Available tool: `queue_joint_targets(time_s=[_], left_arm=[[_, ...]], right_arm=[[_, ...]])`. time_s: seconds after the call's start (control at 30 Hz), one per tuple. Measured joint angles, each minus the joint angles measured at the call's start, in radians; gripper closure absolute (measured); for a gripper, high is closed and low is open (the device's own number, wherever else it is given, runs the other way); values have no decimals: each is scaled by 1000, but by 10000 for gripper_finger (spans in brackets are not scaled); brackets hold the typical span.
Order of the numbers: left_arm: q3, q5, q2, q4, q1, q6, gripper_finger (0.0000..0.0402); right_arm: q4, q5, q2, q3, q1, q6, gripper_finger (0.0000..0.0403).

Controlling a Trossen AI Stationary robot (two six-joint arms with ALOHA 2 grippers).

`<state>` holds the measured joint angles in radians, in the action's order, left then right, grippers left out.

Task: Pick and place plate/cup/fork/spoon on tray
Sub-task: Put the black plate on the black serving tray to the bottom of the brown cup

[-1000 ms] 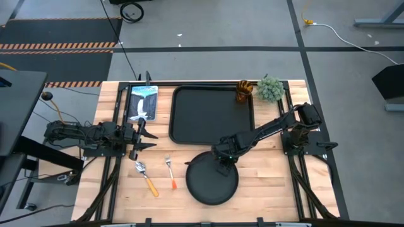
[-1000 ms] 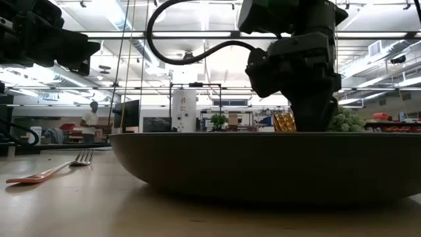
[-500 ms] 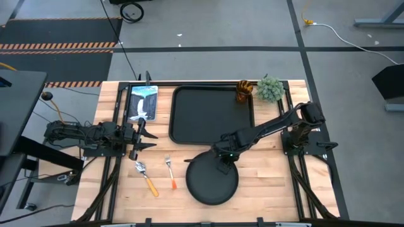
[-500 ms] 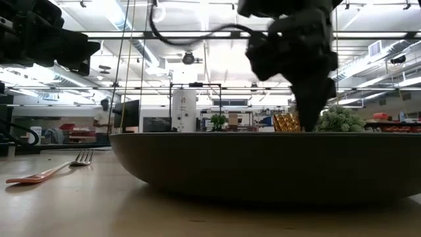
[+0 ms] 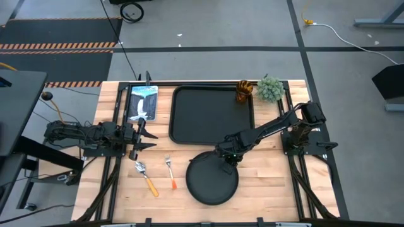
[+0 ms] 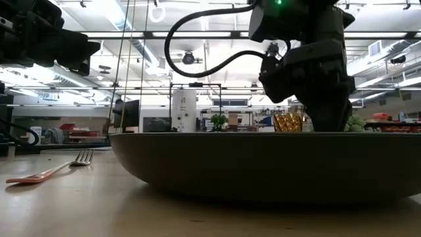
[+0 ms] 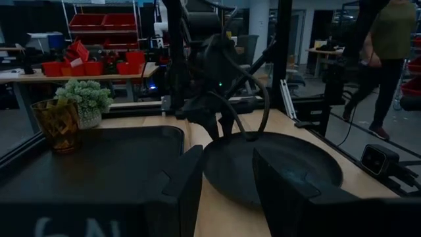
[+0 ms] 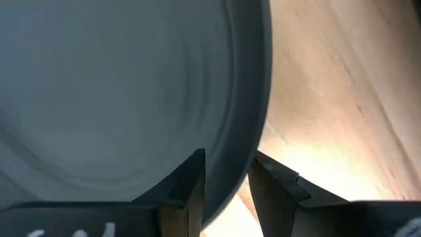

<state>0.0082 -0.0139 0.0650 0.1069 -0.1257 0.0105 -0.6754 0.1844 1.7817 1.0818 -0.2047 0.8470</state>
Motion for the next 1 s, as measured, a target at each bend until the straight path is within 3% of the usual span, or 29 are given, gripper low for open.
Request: queue_joint_targets(time_s=[0.13, 0.4, 0.73, 1.0], left_arm=[[0, 0, 0, 0, 0, 0, 260], [0, 0, 0, 0, 0, 0, 259], [0, 0, 0, 0, 0, 0, 259], [0, 0, 0, 0, 0, 0, 259]], right_arm=[[5, -1, 0, -11, 3, 7, 309], [-9, 9, -10, -12, 26, -11, 391], [-102, -23, -166, -32, 80, 11, 393], [-23, -75, -469, -284, 143, 215, 393]])
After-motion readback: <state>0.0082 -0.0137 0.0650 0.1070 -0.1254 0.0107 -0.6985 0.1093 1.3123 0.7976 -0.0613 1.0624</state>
